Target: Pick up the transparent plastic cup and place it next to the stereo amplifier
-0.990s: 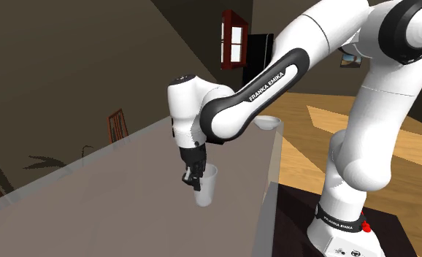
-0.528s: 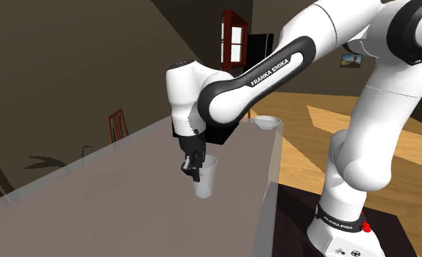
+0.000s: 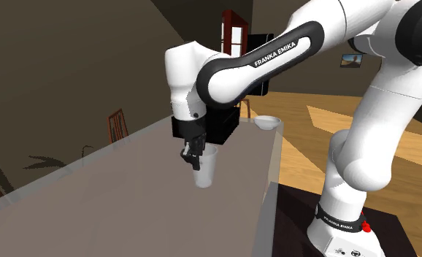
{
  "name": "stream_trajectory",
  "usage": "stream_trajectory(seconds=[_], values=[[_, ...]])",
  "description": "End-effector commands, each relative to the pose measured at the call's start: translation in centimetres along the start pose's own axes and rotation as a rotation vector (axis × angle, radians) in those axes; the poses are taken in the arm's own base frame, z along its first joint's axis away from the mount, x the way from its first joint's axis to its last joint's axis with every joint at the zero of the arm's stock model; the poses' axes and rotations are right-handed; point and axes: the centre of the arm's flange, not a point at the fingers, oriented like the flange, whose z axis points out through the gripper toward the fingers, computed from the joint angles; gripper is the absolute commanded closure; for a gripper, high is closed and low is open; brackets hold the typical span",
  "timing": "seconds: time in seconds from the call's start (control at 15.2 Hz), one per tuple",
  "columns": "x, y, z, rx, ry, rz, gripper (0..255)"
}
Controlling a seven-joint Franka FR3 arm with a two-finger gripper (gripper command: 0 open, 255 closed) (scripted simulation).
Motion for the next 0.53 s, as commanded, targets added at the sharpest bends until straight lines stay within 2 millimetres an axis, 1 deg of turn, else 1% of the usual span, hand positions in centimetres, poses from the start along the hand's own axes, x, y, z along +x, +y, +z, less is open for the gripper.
stream_trajectory(seconds=[0.0,0.46], values=[[-0.1,0.1,-1.1,0.000,0.000,0.000,255],[-0.2,0.7,-4.7,0.000,0.000,0.000,255]])
